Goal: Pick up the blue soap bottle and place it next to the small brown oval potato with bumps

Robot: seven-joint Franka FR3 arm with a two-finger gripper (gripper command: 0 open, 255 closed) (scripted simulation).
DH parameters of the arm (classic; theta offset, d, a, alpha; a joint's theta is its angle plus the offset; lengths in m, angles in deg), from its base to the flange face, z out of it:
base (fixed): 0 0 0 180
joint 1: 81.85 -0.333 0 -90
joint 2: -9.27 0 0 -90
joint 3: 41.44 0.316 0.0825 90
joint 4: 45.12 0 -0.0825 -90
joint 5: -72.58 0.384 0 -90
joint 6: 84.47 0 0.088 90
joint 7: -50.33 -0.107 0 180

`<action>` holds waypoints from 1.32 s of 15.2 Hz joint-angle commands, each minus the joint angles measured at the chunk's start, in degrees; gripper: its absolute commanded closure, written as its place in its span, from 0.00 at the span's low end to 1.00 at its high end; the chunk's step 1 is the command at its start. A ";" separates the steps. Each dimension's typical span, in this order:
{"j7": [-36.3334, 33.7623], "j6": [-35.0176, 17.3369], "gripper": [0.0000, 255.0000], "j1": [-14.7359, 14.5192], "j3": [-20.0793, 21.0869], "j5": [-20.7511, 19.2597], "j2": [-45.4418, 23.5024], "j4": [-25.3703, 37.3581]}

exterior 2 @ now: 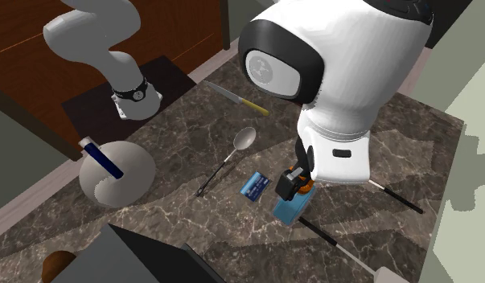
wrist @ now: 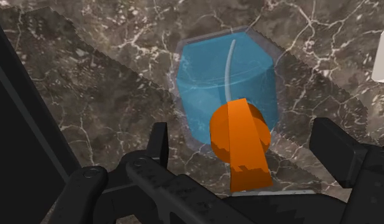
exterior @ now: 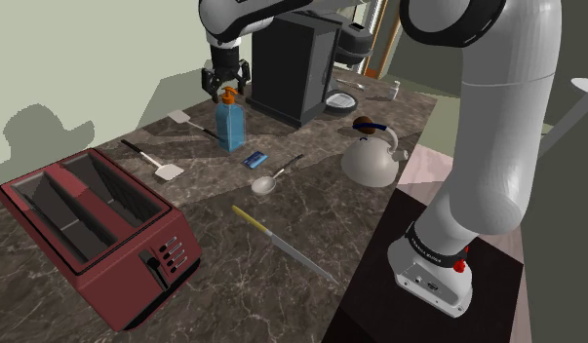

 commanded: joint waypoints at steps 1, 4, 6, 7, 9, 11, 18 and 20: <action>0.00 -0.01 0.00 0.00 0.00 0.00 -0.01 0.00; 0.00 0.00 1.00 0.00 0.00 0.00 0.00 0.00; 0.00 0.00 1.00 0.00 0.00 0.00 0.00 0.00; 0.00 -0.01 1.00 0.00 0.00 0.00 0.01 -0.01; 0.00 -0.02 1.00 0.00 0.00 0.00 -0.02 0.00; 0.00 -0.05 1.00 0.01 0.00 0.00 0.02 -0.06; 0.31 4.13 1.00 -0.03 0.08 0.21 0.98 3.17; 0.41 5.55 1.00 -0.05 0.11 0.27 1.21 4.37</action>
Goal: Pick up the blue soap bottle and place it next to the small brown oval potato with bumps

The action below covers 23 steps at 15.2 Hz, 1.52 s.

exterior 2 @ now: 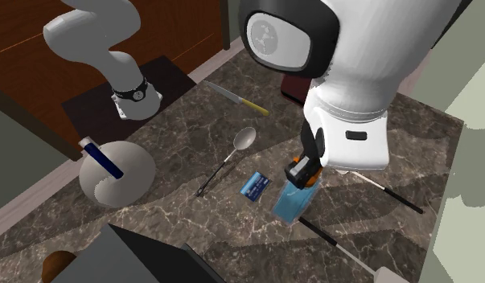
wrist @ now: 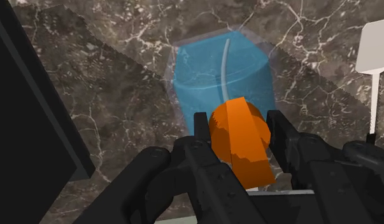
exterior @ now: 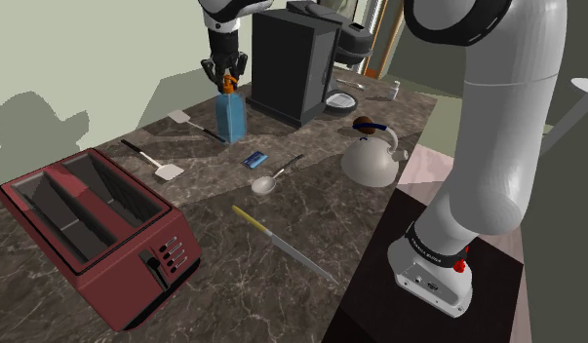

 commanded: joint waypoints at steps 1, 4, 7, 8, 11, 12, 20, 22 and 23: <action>0.17 1.39 1.00 0.03 0.01 0.08 0.24 1.16; 0.31 3.59 1.00 -0.01 0.04 0.14 0.45 3.17; 0.45 5.86 1.00 -0.06 0.06 0.20 0.52 5.37; 0.50 6.63 1.00 -0.07 0.07 0.21 0.52 6.14; 0.64 9.00 1.00 -0.14 0.08 0.24 0.40 8.63; 0.68 9.81 1.00 -0.17 0.09 0.25 0.32 9.52; 1.80 14.51 1.00 0.40 -0.08 0.51 1.53 13.08; 3.55 13.42 1.00 1.90 -0.50 1.05 5.50 8.13; 4.47 13.02 1.00 2.62 -0.76 1.30 7.35 5.94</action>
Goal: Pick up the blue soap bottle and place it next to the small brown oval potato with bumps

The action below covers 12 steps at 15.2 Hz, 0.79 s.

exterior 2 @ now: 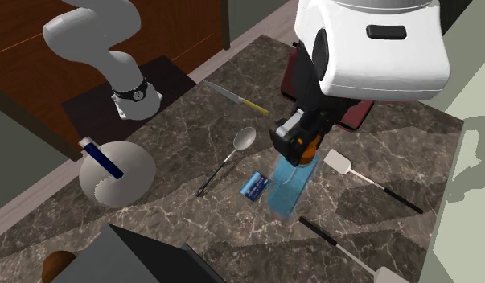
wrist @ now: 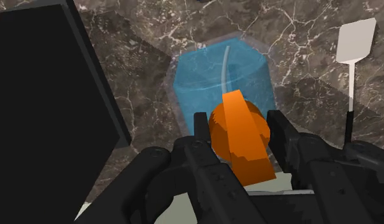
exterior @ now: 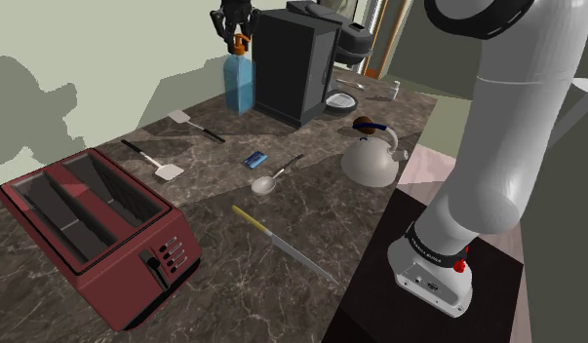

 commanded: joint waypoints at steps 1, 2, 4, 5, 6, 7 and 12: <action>1.87 -1.41 1.00 1.51 -0.51 0.56 4.21 -5.49; 2.85 -1.67 1.00 2.19 -0.83 0.80 5.91 -7.39; 4.86 -2.02 1.00 3.50 -1.56 1.23 9.10 -10.83; 5.90 -2.12 1.00 4.12 -1.97 1.43 10.61 -12.38; 6.95 -2.16 1.00 4.73 -2.40 1.61 12.05 -13.82; 8.02 -2.16 1.00 5.36 -2.84 1.76 13.45 -15.17; 13.57 -1.59 1.00 8.25 -5.41 2.26 19.63 -20.56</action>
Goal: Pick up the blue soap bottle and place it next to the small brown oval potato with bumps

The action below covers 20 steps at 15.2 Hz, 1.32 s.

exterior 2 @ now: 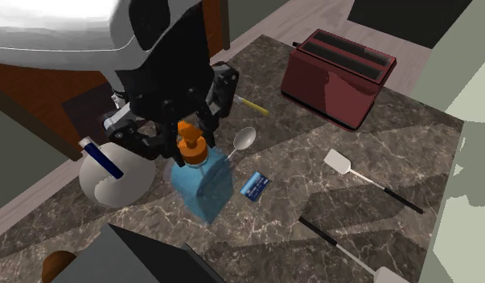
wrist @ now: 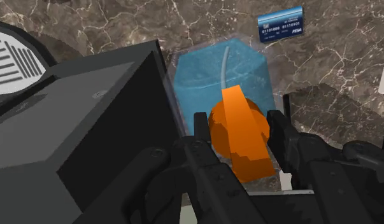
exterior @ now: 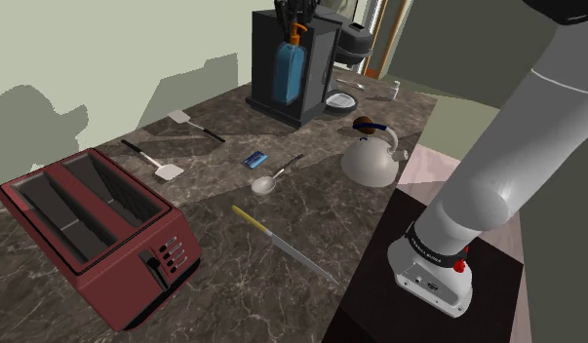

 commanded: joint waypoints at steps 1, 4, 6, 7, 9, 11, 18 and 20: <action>2.43 0.23 1.00 1.18 -1.16 0.13 2.26 -1.94; 5.92 1.02 1.00 2.83 -2.97 0.15 5.21 -3.97; 8.30 1.66 1.00 3.90 -4.27 0.07 6.91 -4.95; 9.51 2.01 1.00 4.44 -4.93 0.01 7.68 -5.33; 11.94 2.75 1.00 5.49 -6.32 -0.14 9.07 -5.89; 14.42 3.55 1.00 6.54 -7.75 -0.33 10.24 -6.16; 23.49 6.70 1.00 10.20 -13.12 -1.05 12.52 -4.94; 26.20 7.67 1.00 11.24 -14.77 -1.20 12.63 -3.97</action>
